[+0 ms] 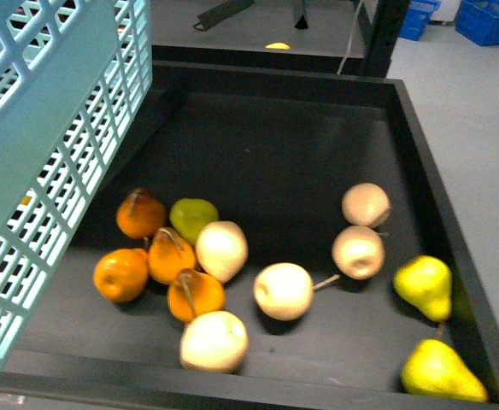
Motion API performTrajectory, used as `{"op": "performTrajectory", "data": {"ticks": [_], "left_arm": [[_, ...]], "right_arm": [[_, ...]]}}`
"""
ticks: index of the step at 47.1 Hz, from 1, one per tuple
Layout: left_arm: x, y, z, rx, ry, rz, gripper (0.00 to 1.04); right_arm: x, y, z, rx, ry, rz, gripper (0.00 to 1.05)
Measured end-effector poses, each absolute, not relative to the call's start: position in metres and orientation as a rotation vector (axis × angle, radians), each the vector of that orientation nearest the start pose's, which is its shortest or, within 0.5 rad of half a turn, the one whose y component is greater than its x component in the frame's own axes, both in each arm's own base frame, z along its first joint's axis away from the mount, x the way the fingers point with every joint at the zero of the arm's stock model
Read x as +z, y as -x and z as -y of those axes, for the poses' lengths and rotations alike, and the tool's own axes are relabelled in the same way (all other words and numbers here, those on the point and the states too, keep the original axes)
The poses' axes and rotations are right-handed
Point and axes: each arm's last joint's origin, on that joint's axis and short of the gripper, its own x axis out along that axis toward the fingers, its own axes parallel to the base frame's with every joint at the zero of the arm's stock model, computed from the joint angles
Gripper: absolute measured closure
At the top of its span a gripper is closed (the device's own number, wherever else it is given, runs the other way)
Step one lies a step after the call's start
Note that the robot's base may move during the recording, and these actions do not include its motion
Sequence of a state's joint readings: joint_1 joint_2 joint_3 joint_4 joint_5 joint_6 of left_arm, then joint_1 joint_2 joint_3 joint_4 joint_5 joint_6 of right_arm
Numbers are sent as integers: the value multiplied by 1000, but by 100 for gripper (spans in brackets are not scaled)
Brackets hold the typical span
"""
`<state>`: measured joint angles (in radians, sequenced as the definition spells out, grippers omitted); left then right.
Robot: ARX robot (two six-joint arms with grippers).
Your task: Pick mango and avocado into basket
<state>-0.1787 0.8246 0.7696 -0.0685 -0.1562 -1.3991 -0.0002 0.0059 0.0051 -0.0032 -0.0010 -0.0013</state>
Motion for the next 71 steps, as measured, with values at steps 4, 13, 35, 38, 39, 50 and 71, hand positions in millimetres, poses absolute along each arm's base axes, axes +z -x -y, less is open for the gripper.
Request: {"op": "performTrajectory", "data": {"ticks": [4, 13, 35, 38, 39, 50, 71], "left_arm": [[332, -182, 28, 66, 1376, -117, 95], [331, -183, 28, 66, 1376, -121, 95], [332, -182, 28, 66, 1377, -118, 95], [332, -182, 28, 66, 1373, -118, 95], [332, -182, 28, 67, 1374, -118, 95], [332, -182, 28, 67, 1377, -118, 95], [332, -182, 28, 66, 1374, -116, 95]], "right_arm": [[165, -98, 0, 1, 1, -1, 8], [165, -98, 0, 0, 1, -1, 8], [165, -98, 0, 1, 1, -1, 8], [165, -98, 0, 1, 1, -1, 8], [165, -98, 0, 1, 1, -1, 8], [165, -98, 0, 1, 2, -2, 8], [165, -98, 0, 0, 1, -1, 8]]}}
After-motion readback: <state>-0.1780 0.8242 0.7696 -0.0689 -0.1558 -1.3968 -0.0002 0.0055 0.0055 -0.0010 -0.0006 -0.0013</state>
